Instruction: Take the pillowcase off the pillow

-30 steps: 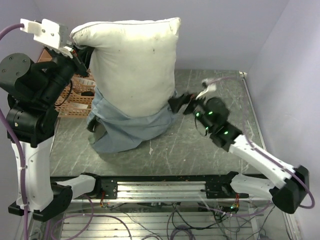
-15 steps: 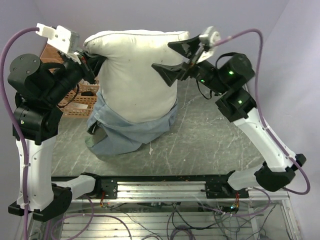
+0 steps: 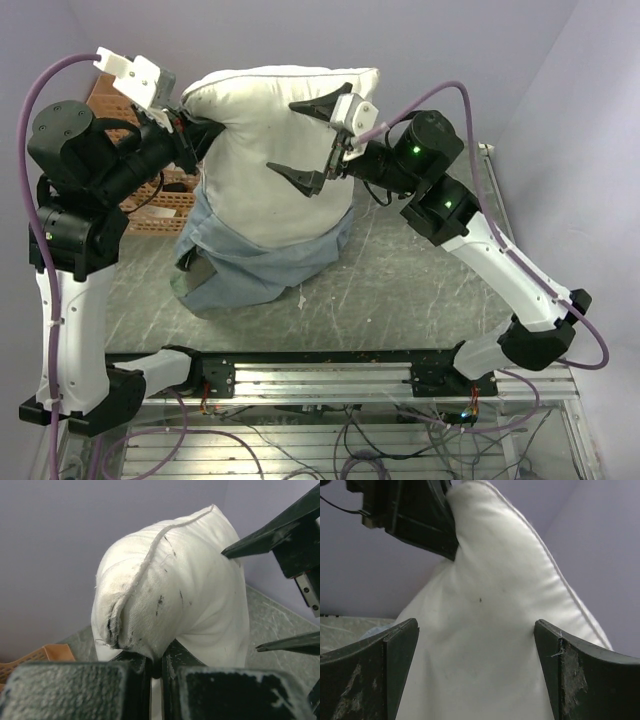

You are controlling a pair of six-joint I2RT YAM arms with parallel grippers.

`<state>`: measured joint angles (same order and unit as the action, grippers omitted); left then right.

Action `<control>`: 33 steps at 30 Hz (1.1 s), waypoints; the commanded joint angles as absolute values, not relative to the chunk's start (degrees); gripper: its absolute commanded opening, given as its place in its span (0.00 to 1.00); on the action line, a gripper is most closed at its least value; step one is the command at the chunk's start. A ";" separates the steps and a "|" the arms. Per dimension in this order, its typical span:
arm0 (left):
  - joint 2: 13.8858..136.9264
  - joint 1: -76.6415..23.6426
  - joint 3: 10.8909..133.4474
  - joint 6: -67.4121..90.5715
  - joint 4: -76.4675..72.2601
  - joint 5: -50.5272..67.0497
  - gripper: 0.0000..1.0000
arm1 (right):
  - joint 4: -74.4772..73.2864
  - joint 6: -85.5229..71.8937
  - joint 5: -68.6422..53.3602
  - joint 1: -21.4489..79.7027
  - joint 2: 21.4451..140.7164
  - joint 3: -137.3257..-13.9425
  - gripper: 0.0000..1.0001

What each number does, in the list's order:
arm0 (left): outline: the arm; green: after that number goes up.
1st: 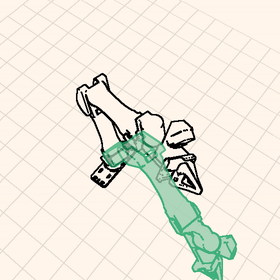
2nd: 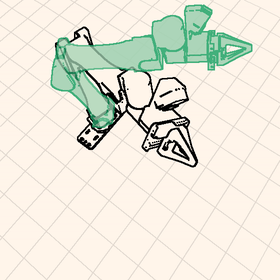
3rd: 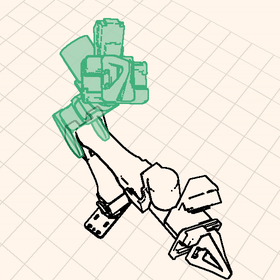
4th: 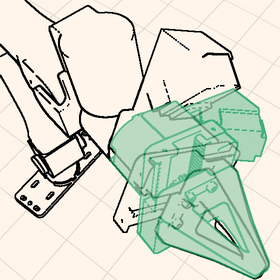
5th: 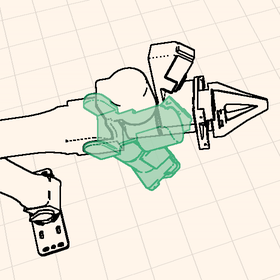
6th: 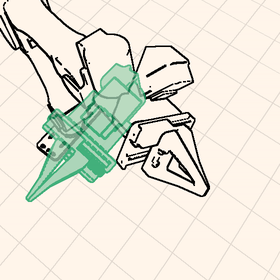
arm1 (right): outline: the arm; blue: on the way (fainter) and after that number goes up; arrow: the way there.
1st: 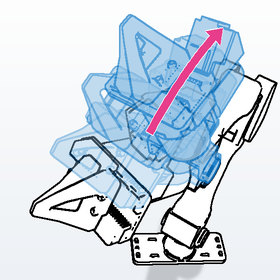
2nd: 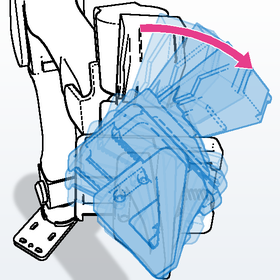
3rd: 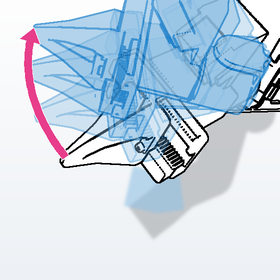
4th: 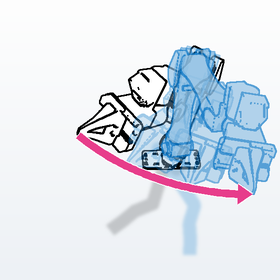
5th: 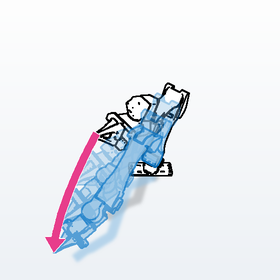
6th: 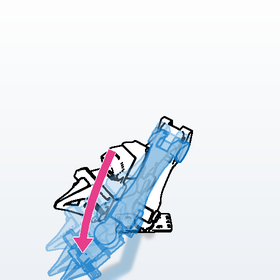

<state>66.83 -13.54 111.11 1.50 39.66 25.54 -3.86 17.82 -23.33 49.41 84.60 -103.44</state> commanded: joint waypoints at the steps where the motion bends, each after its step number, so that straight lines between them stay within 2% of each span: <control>1: 67.23 -13.36 113.07 0.18 42.23 30.50 0.07 | -2.43 25.53 -26.04 49.95 82.50 -104.35 1.00; 8: 68.66 -13.36 115.70 -1.60 46.42 34.76 0.07 | -19.48 32.48 -28.57 49.92 91.00 -120.50 1.00; 19: 67.66 -13.36 115.93 -2.42 47.65 37.89 0.07 | -30.78 32.42 -31.54 49.83 98.08 -125.41 0.99; 22: 67.40 -13.36 116.17 -2.09 47.48 38.17 0.07 | -30.18 30.20 -29.51 49.86 99.64 -124.64 0.87; 23: 67.08 -13.36 116.02 -2.32 47.40 37.77 0.07 | -28.20 29.18 -27.65 49.86 99.36 -123.41 0.76; 24: 66.63 -13.36 115.71 -2.60 47.15 37.22 0.08 | -25.06 27.44 -24.85 49.94 98.78 -121.83 0.59; 25: 66.05 -13.36 115.22 -2.95 46.77 36.32 0.14 | -21.16 25.44 -21.08 49.85 97.77 -119.36 0.28; 26: 65.39 -13.36 114.28 -3.44 46.54 35.53 0.31 | -15.24 22.81 -15.40 49.83 96.07 -116.31 0.01; 28: 64.22 -13.36 113.33 -5.72 47.52 34.19 0.70 | -4.39 19.81 -9.38 48.79 91.86 -108.41 0.00; 29: 63.74 -13.36 112.85 -7.17 48.38 32.95 0.84 | -0.47 18.51 -9.84 47.87 90.09 -105.74 0.00; 30: 63.12 -13.38 112.16 -8.18 49.22 30.77 0.89 | 2.00 17.60 -9.49 47.52 88.68 -103.92 0.00; 33: 60.71 -13.36 108.14 -12.64 51.84 22.86 0.92 | 3.81 17.22 -5.80 46.67 87.13 -103.25 0.00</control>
